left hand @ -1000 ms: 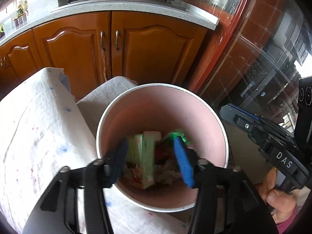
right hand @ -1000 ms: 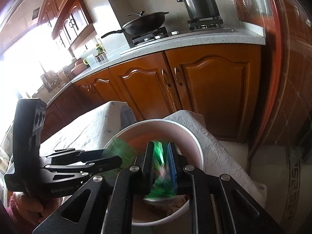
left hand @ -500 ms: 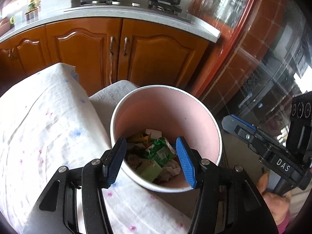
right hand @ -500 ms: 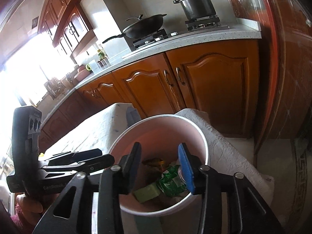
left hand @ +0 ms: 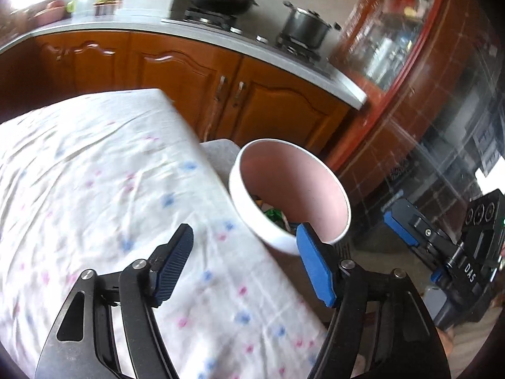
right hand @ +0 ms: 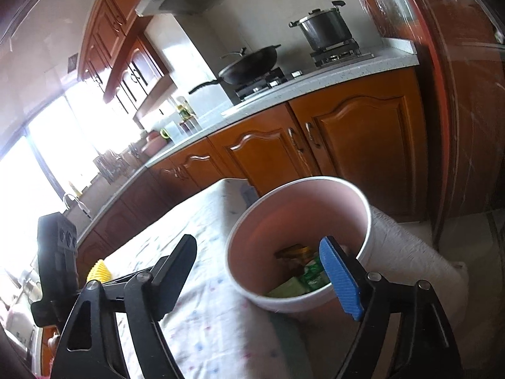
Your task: Collect trash
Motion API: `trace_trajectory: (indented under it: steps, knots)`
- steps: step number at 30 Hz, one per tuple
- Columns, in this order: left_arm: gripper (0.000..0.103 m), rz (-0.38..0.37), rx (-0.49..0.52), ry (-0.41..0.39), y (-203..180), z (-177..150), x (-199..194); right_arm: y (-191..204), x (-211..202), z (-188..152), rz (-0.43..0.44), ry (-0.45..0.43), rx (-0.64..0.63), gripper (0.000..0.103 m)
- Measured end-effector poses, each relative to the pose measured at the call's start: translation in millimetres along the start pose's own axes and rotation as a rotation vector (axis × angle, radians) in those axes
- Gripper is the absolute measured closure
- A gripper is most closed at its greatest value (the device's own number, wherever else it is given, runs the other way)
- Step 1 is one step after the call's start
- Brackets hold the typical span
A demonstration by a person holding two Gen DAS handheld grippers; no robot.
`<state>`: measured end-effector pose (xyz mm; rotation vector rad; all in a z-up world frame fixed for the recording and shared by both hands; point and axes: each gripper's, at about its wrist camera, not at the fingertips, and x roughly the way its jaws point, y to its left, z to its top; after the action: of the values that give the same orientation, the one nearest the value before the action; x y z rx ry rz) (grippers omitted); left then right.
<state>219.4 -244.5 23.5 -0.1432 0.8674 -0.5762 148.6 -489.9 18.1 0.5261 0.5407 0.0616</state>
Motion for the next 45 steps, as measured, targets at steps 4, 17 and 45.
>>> trace_trajectory:
  steps: [4,17,45]
  knots:
    - [0.032,0.016,-0.029,-0.033,13,-18,-24,19,-14,-17,0.022,-0.031,-0.013,0.016]
    - [0.027,0.123,-0.042,-0.126,40,-67,-87,63,-40,-65,0.034,-0.078,-0.064,0.007]
    - [0.000,0.409,0.032,-0.348,57,-159,-143,122,-63,-148,-0.076,-0.237,-0.347,0.000]
